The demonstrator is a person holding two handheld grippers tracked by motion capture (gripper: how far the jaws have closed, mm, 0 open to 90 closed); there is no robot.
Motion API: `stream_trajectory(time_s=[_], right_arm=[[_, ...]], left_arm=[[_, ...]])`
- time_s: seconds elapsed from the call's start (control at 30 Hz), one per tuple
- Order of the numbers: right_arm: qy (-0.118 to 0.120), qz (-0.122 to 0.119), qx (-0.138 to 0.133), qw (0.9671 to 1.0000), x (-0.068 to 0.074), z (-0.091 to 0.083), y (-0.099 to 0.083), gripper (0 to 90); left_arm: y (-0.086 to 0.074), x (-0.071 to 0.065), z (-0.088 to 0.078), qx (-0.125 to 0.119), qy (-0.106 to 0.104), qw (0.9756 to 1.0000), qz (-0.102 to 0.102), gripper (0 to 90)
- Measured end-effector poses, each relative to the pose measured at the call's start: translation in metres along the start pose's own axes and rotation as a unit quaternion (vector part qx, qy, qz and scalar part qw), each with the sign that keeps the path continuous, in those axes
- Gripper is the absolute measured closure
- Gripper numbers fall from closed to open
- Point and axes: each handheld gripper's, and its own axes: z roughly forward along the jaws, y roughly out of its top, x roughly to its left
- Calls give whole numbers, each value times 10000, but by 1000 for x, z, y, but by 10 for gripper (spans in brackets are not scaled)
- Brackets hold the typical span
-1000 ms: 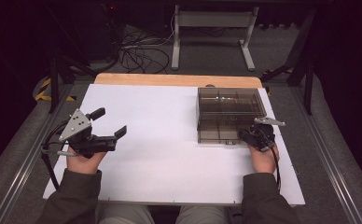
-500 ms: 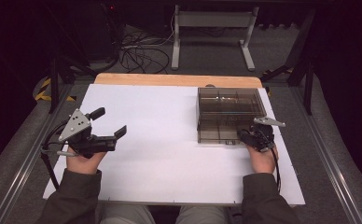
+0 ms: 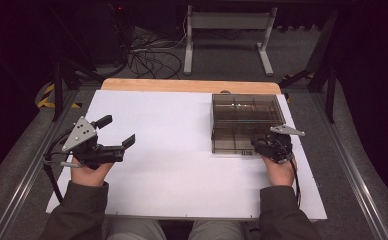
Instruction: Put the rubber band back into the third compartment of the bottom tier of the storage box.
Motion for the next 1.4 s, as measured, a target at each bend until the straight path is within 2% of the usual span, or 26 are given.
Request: stream_trajectory(time_s=[0.4, 0.7, 0.97, 1.4], right_arm=[[255, -113, -27, 9996, 10, -2, 3, 282], [497, -239, -129, 9984, 17, -6, 7, 214], [674, -242, -250, 9971, 19, -9, 9, 150], [749, -233, -434, 9960, 22, -18, 14, 67]], left_arm=[[0, 0, -1, -22, 18, 10000, 12, 53], [1, 0, 0, -16, 9, 10000, 11, 52], [1, 0, -1, -20, 11, 10000, 24, 52], [1, 0, -1, -22, 9, 10000, 24, 53]])
